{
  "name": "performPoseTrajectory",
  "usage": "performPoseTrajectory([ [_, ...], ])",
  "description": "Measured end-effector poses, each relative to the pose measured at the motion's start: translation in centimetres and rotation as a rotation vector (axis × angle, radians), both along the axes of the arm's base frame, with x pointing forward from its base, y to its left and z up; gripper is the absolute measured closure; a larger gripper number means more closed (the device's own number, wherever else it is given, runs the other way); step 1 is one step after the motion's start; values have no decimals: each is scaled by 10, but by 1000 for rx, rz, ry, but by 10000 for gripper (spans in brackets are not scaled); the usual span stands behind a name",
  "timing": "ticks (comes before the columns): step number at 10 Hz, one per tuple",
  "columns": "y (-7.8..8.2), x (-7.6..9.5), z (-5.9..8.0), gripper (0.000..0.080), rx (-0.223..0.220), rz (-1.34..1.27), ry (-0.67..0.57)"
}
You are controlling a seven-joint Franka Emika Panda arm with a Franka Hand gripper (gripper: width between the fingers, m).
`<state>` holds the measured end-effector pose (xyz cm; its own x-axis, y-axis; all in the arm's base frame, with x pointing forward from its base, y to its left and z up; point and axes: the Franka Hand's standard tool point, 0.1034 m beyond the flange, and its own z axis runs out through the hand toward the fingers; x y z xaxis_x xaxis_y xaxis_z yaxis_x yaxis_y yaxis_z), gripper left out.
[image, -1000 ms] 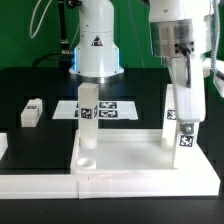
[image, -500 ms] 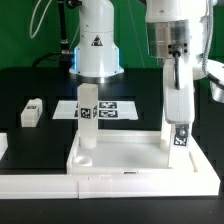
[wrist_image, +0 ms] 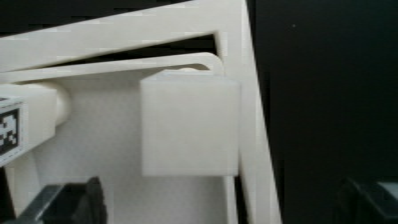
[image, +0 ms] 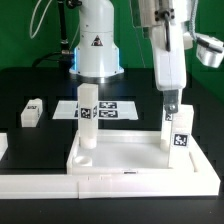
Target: Assemble desk
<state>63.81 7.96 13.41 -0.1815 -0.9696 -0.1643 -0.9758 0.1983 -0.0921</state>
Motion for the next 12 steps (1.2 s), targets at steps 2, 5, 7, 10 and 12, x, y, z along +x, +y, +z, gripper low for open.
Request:
performPoseTrajectory([
  [2,0,0,-2,150,-1,1,2],
  [5,-3,0,-3,150,-7,35,-6],
  [7,-29,-8,7,150,-18,127,-49],
  [10,-70,-34,34,150,-21,302,-98],
  [12,-71,-33,35,150,-39,432,-115],
])
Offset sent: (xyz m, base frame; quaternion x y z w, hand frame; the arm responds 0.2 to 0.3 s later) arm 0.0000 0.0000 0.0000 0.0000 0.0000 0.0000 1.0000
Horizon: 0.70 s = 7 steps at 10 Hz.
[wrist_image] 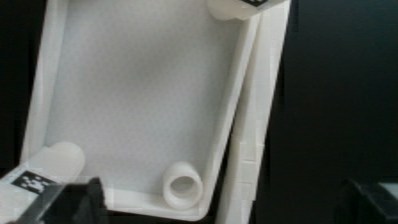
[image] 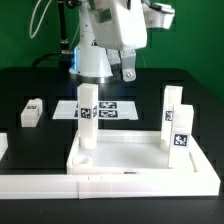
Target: Assemble desk
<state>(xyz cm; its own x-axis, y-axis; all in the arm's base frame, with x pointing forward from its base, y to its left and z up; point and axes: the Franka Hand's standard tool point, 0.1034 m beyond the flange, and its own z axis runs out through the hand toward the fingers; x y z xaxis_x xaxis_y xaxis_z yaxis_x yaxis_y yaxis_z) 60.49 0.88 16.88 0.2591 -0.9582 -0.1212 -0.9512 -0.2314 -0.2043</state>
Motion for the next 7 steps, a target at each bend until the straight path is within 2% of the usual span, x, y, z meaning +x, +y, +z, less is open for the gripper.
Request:
performPoseTrajectory([
  [3,-1,0,-1,150,-33,186,-31],
  [4,-6,-3,-2,150,-51,301,-51],
  [7,-64,-53,-13,150,-107,678,-94],
])
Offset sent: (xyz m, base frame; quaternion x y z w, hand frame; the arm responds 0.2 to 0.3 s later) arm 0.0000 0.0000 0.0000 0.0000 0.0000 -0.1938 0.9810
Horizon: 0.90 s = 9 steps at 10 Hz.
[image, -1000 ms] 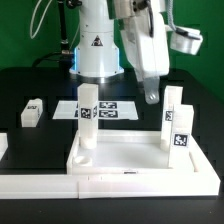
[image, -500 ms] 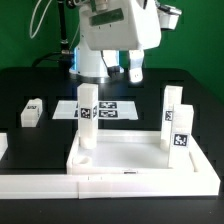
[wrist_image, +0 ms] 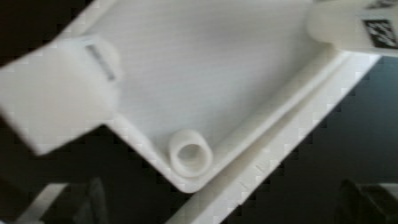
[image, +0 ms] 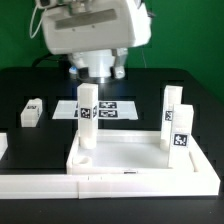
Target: Assemble desk
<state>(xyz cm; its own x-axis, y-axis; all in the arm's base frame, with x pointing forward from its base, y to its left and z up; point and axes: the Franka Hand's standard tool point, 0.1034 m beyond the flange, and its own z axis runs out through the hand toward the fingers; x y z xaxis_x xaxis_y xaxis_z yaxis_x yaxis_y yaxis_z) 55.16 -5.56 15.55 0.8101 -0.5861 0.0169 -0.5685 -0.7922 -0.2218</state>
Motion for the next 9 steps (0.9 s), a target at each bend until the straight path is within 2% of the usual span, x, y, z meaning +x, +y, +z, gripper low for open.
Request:
performPoseTrajectory([
  [1,-27,-22,-14,150,-18,94,2],
  [2,-43,-34,-29,150,-34,178,16],
  [3,-53,-37,-45,150,-77,255,11],
  [4,-50,-38,-52,150,-92,276,11],
  [5,-42,-35,-50,150,-99,360,-6],
  [7,-48,-37,-51,150,-117,491,-23],
  [8,-51,-37,-51,150,-128,565,-34],
  [9,-67,-41,-51,150,-150,697,-56],
])
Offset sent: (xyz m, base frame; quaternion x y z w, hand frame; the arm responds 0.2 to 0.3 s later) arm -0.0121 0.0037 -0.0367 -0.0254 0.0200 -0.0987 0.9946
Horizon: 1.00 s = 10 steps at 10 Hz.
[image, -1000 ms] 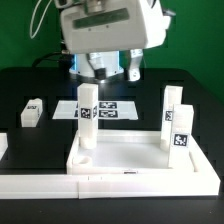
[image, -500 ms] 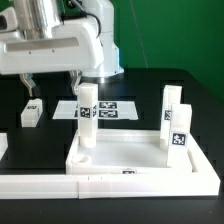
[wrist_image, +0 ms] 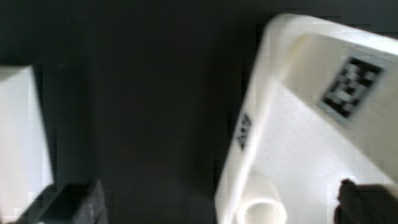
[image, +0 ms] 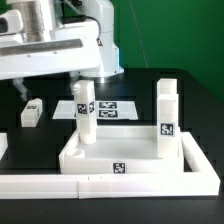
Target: Assemble desk
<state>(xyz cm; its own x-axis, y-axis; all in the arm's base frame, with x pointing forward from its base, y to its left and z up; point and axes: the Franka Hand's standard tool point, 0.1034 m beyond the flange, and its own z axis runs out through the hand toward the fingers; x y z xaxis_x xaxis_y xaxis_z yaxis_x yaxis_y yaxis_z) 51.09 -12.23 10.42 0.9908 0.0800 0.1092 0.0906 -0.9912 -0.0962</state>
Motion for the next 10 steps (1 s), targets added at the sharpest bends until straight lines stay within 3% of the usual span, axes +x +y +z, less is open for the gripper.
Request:
performPoseTrajectory([
  [1,-27,-11,-6,150,-17,93,0],
  [2,-36,-21,-11,150,-24,102,19],
  [3,-37,-27,-15,150,-41,135,35],
  [6,-35,-29,-16,150,-18,62,95],
  [7,-42,-28,-16,150,-23,12,144],
  [9,-50,-55,-36,150,-36,-111,382],
  [10,-51,-61,-37,150,-13,-150,477],
])
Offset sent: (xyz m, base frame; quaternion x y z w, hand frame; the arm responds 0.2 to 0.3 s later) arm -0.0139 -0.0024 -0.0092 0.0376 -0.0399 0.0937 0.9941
